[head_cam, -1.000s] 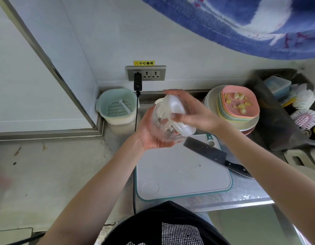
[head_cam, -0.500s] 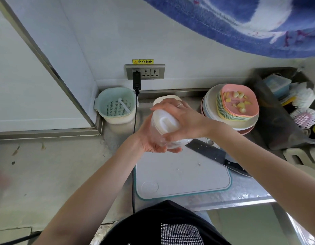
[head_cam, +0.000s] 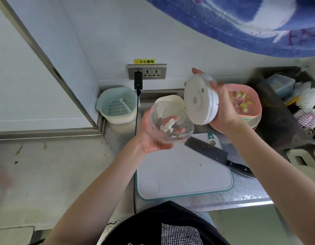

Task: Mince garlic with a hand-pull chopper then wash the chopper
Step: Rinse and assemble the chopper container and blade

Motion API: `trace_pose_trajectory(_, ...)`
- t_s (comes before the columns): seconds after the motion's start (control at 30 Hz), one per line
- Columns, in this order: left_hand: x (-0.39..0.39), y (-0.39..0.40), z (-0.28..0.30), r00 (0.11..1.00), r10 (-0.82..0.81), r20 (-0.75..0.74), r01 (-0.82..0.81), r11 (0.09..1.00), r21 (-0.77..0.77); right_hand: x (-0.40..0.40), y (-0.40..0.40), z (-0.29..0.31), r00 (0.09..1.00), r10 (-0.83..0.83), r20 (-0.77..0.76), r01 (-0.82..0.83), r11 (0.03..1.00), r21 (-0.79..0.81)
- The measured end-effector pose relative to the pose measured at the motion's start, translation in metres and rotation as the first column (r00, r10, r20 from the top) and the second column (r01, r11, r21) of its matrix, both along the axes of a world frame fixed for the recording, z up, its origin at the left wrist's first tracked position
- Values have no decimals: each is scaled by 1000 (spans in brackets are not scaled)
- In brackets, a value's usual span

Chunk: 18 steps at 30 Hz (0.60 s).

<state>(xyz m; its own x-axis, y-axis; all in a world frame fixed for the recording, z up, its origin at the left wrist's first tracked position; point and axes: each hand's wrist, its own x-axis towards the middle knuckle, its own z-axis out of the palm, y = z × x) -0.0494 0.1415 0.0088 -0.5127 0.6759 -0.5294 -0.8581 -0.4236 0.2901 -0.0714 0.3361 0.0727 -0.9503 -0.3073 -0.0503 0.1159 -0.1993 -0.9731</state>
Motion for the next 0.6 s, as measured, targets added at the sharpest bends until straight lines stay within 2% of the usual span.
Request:
trace_pose_trajectory(0.13, 1, -4, -6, 1000, 6, -3, -6, 995, 95, -2, 9, -5, 991, -114, 66, 125, 973, -193)
trace_pose_trajectory(0.27, 1, -8, -12, 994, -36, -103, 57, 978, 202, 5, 17, -15, 952, -253, 169, 275, 954, -117)
trace_pose_trajectory(0.33, 3, -8, -10, 989, -33, -145, 70, 965, 253, 10, 19, -22, 948, -247, 202, 273, 955, -111)
trace_pose_trajectory(0.43, 4, -5, -11, 992, -3, -129, 48, 937, 345, 16, 15, -25, 962, -193, 191, 211, 974, -79)
trace_pose_trajectory(0.53, 3, -3, -12, 988, 4, -157, 46, 949, 313, 19, 11, -30, 970, -149, 193, 151, 988, 5)
trace_pose_trajectory(0.6, 2, -3, -12, 988, 25, -151, 21, 955, 297, 21, 9, -31, 970, -132, 206, 137, 991, -12)
